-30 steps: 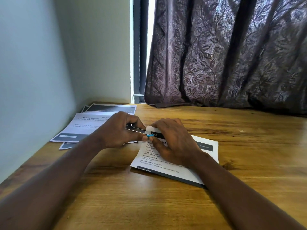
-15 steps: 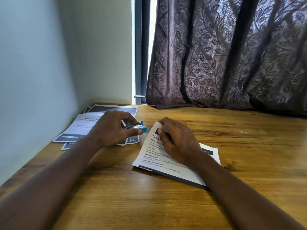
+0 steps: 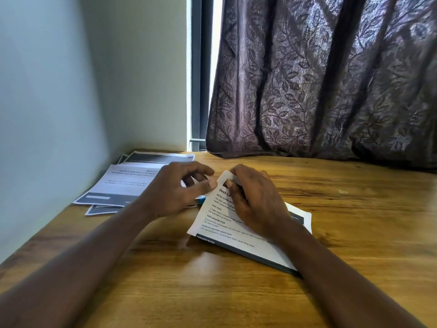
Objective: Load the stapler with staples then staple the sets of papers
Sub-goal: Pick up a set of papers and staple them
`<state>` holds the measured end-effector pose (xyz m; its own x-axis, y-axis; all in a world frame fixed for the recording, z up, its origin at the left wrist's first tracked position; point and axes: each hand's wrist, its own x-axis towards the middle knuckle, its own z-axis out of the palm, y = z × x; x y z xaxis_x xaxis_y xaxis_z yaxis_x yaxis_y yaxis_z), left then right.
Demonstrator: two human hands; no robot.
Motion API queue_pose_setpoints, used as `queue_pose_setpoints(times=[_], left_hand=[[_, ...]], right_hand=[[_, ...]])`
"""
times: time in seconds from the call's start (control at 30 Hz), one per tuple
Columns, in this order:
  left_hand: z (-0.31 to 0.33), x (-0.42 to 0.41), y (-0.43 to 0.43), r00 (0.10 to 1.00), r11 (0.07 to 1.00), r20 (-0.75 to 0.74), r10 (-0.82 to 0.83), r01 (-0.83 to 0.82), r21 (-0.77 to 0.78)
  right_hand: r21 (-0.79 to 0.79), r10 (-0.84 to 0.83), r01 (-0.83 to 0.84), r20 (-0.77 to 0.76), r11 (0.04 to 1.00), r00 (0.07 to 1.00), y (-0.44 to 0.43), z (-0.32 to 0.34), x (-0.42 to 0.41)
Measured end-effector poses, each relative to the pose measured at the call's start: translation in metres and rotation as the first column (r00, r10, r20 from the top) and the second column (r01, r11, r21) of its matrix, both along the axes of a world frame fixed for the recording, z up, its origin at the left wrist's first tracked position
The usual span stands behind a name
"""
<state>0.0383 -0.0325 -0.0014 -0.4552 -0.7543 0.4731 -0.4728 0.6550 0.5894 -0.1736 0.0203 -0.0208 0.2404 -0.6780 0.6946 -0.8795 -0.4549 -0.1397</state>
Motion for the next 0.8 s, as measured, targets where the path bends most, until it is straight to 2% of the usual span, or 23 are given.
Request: queue_pose_setpoints(times=[0.1, 0.2, 0.27, 0.33, 0.4, 0.47, 0.5, 0.53, 0.57, 0.67, 0.73, 0.8], left_hand=[[-0.006, -0.008, 0.004, 0.997, 0.997, 0.065, -0.052, 0.048, 0.067], [-0.012, -0.013, 0.008, 0.996, 0.99, -0.073, -0.048, 0.057, 0.13], [-0.014, -0.015, 0.012, 0.977, 0.98, -0.21, -0.045, 0.084, 0.179], [-0.012, -0.018, 0.015, 0.945, 0.977, -0.325, -0.03, 0.097, 0.191], [-0.01, -0.022, 0.018, 0.924, 0.978, -0.382, 0.01, 0.071, 0.196], [-0.011, -0.025, 0.018, 0.912, 0.973, -0.408, 0.04, 0.056, 0.222], [-0.012, -0.027, 0.017, 0.916, 0.972, -0.4, 0.045, 0.053, 0.231], [-0.014, -0.027, 0.016, 0.928, 0.972, -0.371, 0.043, 0.048, 0.231], [-0.016, -0.029, 0.015, 0.944, 0.975, -0.326, 0.042, 0.032, 0.219], [-0.019, -0.032, 0.017, 0.986, 0.992, -0.166, 0.03, -0.009, 0.126], [-0.018, -0.034, 0.023, 0.999, 0.996, -0.038, -0.031, 0.034, 0.081], [-0.017, -0.036, 0.028, 0.98, 0.998, 0.185, -0.066, 0.062, 0.025]], right_hand=[[-0.044, -0.034, 0.034, -0.002, 0.998, 0.999, 0.003, 0.004, -0.006], [-0.141, -0.241, 0.242, 0.021, 0.96, 0.97, 0.011, 0.013, -0.017], [-0.167, -0.441, 0.46, 0.139, 0.872, 0.886, 0.02, 0.021, -0.027], [-0.059, -0.561, 0.604, 0.312, 0.794, 0.767, 0.033, 0.026, -0.042], [0.143, -0.527, 0.538, 0.514, 0.831, 0.677, 0.042, 0.024, -0.059], [0.357, -0.44, 0.256, 0.74, 0.898, 0.509, 0.047, 0.019, -0.075], [0.43, -0.438, 0.121, 0.794, 0.895, 0.422, 0.048, 0.015, -0.083], [0.474, -0.451, 0.039, 0.806, 0.88, 0.383, 0.048, 0.011, -0.091], [0.505, -0.47, 0.013, 0.792, 0.863, 0.39, 0.048, 0.009, -0.097], [0.527, -0.522, 0.119, 0.738, 0.842, 0.428, 0.041, 0.013, -0.114], [0.516, -0.549, 0.205, 0.707, 0.832, 0.446, 0.031, 0.019, -0.125], [0.528, -0.587, 0.263, 0.673, 0.808, 0.45, 0.016, 0.024, -0.139]])
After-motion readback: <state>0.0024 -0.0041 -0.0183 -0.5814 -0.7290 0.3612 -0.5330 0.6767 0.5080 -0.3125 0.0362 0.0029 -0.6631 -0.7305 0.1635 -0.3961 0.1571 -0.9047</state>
